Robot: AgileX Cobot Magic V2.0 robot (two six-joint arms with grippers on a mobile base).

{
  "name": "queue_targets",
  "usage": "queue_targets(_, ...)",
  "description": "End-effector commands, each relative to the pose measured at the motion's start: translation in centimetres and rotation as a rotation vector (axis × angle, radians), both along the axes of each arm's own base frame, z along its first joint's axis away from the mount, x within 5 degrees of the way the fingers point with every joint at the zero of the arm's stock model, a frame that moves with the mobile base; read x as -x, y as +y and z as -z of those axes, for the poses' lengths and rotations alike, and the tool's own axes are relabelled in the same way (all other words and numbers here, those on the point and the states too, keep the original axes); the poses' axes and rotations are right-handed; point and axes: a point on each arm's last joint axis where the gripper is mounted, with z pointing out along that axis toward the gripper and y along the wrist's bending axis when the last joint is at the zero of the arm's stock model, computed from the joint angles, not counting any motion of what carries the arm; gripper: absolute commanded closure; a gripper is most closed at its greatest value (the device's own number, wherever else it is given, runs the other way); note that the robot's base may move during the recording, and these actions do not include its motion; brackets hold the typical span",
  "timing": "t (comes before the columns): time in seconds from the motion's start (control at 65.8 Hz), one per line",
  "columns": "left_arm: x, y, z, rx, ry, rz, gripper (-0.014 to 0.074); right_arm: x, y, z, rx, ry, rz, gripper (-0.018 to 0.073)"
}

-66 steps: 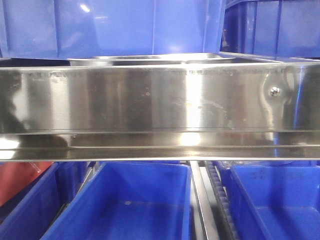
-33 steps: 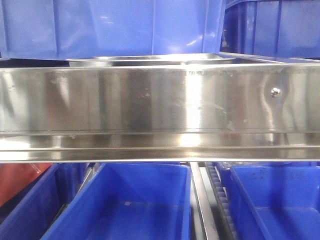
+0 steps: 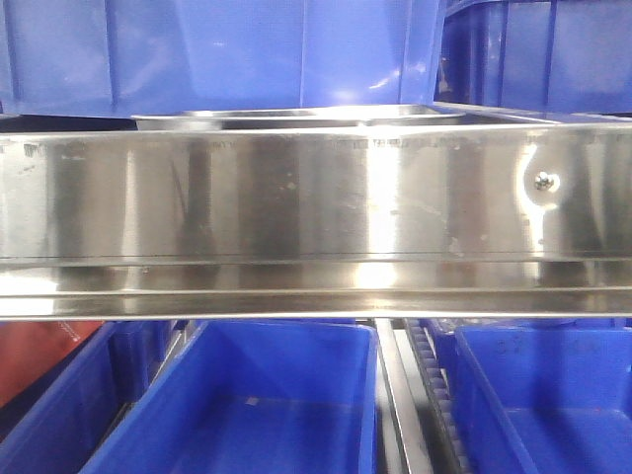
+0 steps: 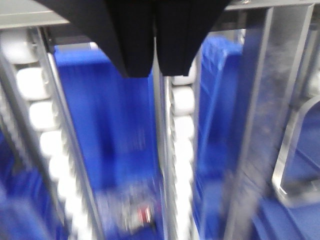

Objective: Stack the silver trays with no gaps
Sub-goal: 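Reach both grippers toward the silver tray on the upper shelf, then grip the silver tray's side rims with both grippers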

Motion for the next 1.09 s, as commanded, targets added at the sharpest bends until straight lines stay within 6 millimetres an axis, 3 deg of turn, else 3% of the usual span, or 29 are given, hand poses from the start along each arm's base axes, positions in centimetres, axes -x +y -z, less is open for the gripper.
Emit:
queue_targets(0.0, -1.0, -0.1, 0.0, 0.015, -0.01, 0.0, 0.0595, -1.6, 0.0, 0.3, 0.011, 0.015, -0.003, 0.0574)
queue_targets(0.258, -4.2, -0.3, 0.7, 0.065, -0.073, -0.015, 0.0595, -5.8, 0.1, 1.9, 0.009, -0.012, 0.004, 0.0574)
queue_targets(0.364, -5.4, -1.1, 0.6, 0.108, -0.052, 0.009, 0.0608, -7.4, 1.1, 2.5, 0.039, 0.065, -0.061, 0.0565)
queue_targets(0.592, -9.5, -5.8, 0.4, 0.147, 0.025, 0.123, 0.0612, -11.9, 6.3, 3.0, 0.062, 0.098, -0.102, 0.0565)
queue_targets(0.805, -13.3, -9.7, -0.3, 0.099, 0.143, 0.07, 0.0612, -15.0, 11.1, 2.2, 0.066, 0.174, -0.138, 0.0565)
queue_targets(0.926, -14.8, -11.9, -0.9, 0.044, 0.193, 0.019, 0.0612, -16.8, 12.6, 2.4, 0.064, 0.215, -0.133, 0.0565)
queue_targets(1.078, -16.1, -13.7, -0.3, 0.061, 0.269, 0.022, 0.0612, -18.5, 13.5, 3.6, 0.072, 0.291, -0.127, 0.0565)
